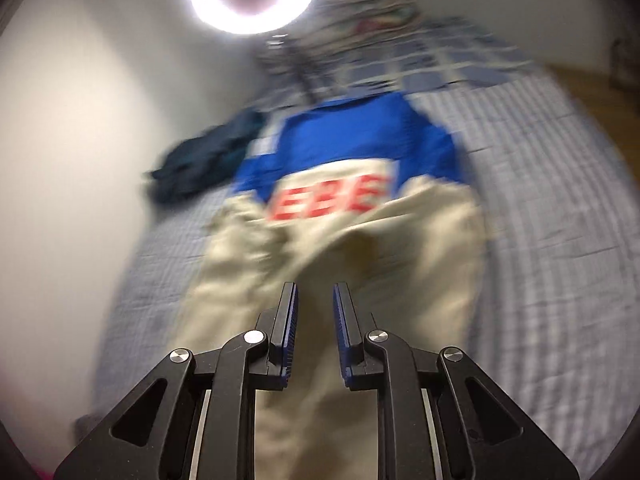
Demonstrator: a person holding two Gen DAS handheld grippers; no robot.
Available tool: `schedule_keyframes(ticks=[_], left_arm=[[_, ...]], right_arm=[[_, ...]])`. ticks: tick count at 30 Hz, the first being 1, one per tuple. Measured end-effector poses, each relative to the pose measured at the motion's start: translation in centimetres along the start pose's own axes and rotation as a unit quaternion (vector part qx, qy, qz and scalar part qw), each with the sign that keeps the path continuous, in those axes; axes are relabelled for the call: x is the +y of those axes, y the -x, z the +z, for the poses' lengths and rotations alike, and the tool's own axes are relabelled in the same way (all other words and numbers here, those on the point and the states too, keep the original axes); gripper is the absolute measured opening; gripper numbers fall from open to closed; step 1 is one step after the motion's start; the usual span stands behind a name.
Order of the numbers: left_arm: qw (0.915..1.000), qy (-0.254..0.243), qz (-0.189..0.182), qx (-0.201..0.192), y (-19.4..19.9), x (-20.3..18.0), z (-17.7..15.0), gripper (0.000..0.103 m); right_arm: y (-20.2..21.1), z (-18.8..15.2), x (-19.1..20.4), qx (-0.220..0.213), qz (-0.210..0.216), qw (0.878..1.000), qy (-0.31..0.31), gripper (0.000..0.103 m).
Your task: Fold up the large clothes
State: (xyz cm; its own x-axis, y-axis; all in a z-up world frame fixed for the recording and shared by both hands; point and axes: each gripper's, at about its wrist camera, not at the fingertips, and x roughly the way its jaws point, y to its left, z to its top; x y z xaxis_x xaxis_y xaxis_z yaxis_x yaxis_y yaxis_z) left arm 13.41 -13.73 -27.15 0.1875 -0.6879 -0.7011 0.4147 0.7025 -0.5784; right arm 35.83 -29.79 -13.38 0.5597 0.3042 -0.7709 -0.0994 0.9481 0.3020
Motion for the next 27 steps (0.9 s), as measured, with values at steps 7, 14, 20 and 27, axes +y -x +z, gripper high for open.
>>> schedule_keyframes(ticks=[7,14,20,27], left_arm=[[1.0000,-0.003,0.000,0.001,-0.1,0.1,-0.2,0.004],[0.9999,0.000,-0.012,0.000,0.1,0.3,-0.4,0.004],[0.9999,-0.004,-0.016,-0.001,0.0,0.6,-0.4,0.004],[0.9997,-0.005,-0.025,-0.003,0.4,0.9,-0.4,0.004]], right_arm=[[-4.8,2.6,-0.7,0.023,-0.120,0.993,0.004,0.017],[-4.3,4.0,1.9,0.030,-0.092,0.995,0.039,0.001],[-5.9,6.9,7.4,0.011,-0.067,0.992,0.103,0.000],[-5.7,5.6,5.4,0.031,-0.089,0.993,0.077,0.021]])
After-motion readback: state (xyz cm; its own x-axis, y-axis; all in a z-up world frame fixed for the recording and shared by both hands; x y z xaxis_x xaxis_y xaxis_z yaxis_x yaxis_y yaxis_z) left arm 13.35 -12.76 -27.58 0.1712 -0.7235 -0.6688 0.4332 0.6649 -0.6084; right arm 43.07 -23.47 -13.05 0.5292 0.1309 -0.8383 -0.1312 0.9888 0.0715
